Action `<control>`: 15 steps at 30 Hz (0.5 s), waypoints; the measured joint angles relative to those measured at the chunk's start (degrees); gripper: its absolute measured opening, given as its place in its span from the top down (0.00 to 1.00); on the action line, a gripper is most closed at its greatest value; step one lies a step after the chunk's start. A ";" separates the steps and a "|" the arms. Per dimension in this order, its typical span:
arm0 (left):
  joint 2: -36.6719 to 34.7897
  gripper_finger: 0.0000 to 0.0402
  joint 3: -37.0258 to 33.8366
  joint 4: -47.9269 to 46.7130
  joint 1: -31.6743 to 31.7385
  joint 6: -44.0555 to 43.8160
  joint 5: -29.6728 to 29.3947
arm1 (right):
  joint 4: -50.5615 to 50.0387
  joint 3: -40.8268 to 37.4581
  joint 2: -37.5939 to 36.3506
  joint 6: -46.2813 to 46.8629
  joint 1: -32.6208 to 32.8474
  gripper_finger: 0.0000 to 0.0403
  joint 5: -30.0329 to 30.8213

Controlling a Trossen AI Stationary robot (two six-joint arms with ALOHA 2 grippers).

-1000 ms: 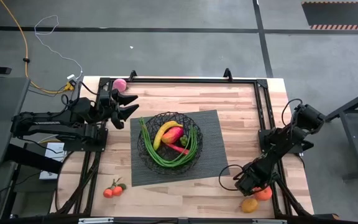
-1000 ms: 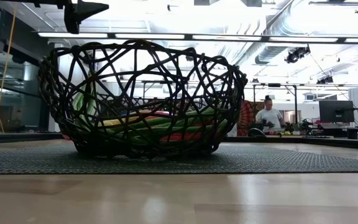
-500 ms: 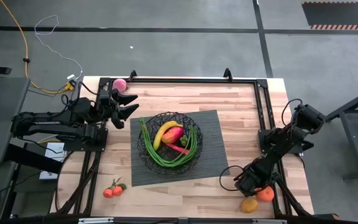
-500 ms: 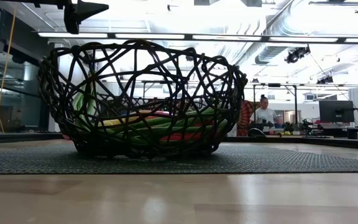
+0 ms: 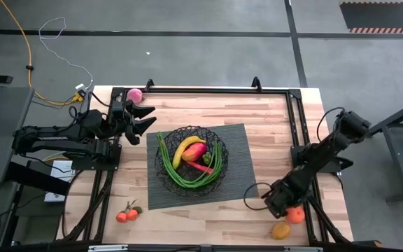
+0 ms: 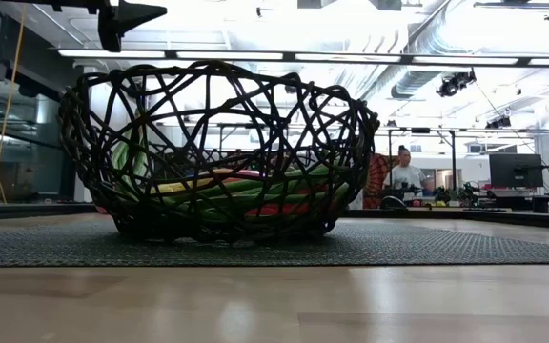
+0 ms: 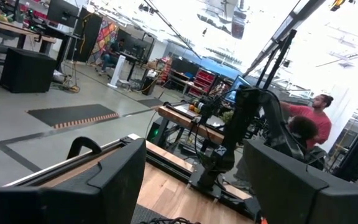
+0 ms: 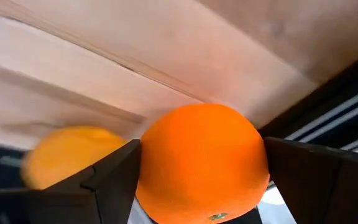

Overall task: Build produce basket
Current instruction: Put the orange into the black mesh basket

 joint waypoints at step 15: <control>0.00 0.36 0.00 1.79 0.00 -1.36 1.45 | 30.16 0.02 -21.52 -35.95 -24.91 0.28 26.30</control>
